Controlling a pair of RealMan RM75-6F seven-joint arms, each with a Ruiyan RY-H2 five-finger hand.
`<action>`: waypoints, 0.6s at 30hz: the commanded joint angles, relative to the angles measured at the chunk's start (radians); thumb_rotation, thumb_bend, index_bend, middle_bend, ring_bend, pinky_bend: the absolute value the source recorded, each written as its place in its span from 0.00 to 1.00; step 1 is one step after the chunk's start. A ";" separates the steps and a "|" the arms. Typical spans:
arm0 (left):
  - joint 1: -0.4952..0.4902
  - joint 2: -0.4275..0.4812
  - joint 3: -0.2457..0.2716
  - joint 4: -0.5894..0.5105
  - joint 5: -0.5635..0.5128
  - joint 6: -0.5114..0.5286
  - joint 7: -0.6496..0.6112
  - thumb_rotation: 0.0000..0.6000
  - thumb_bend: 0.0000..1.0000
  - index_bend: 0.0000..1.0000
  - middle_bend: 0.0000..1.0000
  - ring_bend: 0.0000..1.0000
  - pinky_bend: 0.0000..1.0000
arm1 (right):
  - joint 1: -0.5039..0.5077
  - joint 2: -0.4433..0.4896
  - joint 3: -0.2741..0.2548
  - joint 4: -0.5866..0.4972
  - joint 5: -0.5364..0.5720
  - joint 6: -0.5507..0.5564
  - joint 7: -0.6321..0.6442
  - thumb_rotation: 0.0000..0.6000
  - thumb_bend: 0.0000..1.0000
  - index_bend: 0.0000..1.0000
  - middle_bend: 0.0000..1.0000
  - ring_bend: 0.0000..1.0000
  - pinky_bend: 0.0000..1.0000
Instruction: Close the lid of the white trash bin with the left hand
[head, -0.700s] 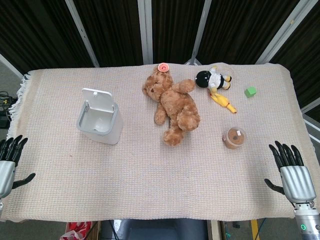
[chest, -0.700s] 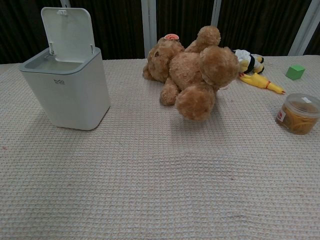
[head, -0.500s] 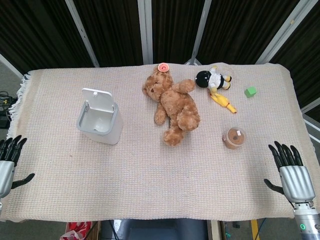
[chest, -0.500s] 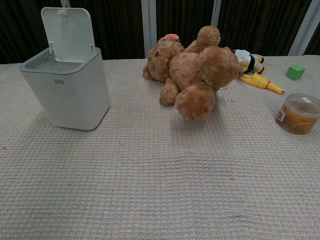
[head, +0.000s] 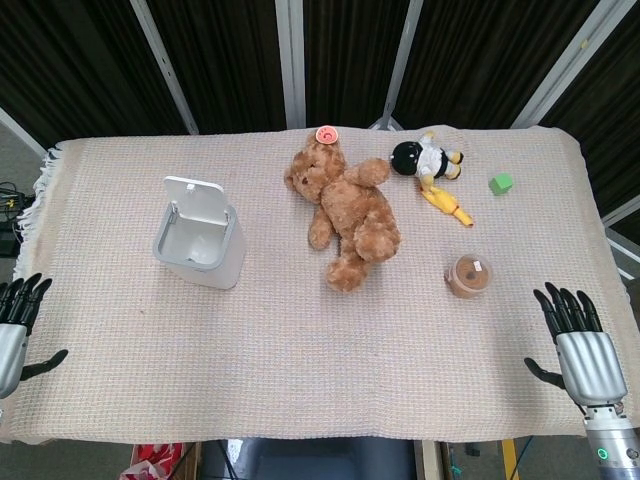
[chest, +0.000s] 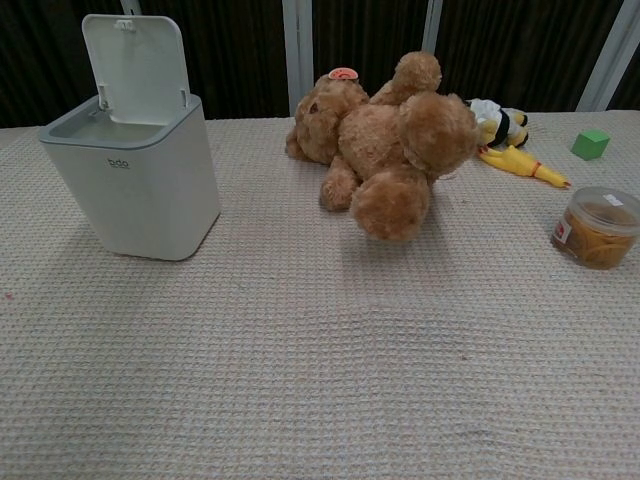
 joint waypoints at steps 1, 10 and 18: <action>0.002 0.002 0.000 -0.002 0.002 0.004 -0.002 1.00 0.00 0.00 0.00 0.00 0.01 | 0.000 0.001 0.000 0.000 -0.001 0.000 0.002 1.00 0.19 0.00 0.00 0.00 0.00; 0.006 0.009 0.002 -0.006 0.000 0.004 -0.003 1.00 0.01 0.00 0.00 0.00 0.01 | 0.000 -0.001 -0.002 -0.002 -0.010 0.005 0.007 1.00 0.19 0.00 0.00 0.00 0.00; -0.030 0.062 -0.058 -0.099 -0.016 0.008 0.015 1.00 0.38 0.00 0.00 0.01 0.08 | 0.000 0.000 -0.004 -0.005 -0.009 0.003 0.036 1.00 0.19 0.00 0.00 0.00 0.00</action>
